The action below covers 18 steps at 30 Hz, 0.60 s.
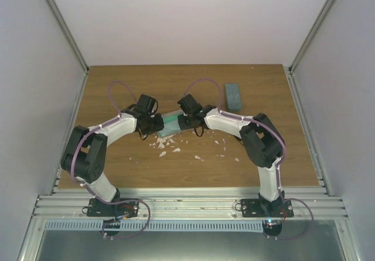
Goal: Organize the sunglasses
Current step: Place the glasses cleaning cloth in the sunglasses case.
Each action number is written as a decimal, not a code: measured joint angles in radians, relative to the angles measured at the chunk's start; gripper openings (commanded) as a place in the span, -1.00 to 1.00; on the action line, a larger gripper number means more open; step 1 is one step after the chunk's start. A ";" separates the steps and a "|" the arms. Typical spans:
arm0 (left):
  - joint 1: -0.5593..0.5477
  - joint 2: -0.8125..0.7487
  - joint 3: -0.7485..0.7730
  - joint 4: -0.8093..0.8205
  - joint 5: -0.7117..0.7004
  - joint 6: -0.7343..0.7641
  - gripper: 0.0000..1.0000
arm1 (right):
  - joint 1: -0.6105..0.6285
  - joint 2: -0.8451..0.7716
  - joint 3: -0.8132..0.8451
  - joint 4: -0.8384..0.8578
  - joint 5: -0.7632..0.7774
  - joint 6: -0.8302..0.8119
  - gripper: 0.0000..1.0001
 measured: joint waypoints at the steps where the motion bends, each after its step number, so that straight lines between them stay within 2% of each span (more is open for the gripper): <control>1: 0.000 -0.005 0.000 -0.003 -0.002 -0.002 -0.66 | 0.000 -0.005 0.000 0.002 -0.005 -0.003 -0.53; 3: 0.000 -0.018 0.000 -0.004 -0.003 -0.006 -0.82 | 0.000 -0.010 0.000 0.009 -0.019 -0.013 -0.60; 5: 0.000 -0.026 0.000 0.000 0.003 -0.007 -0.88 | 0.000 -0.010 -0.001 0.021 -0.042 -0.015 -0.64; 14: 0.000 0.003 -0.011 0.097 0.095 -0.008 -0.88 | 0.000 0.013 -0.002 0.111 -0.126 -0.006 -0.67; 18: -0.004 0.047 -0.031 0.135 0.111 -0.011 -0.89 | 0.000 0.053 -0.002 0.136 -0.137 0.011 -0.75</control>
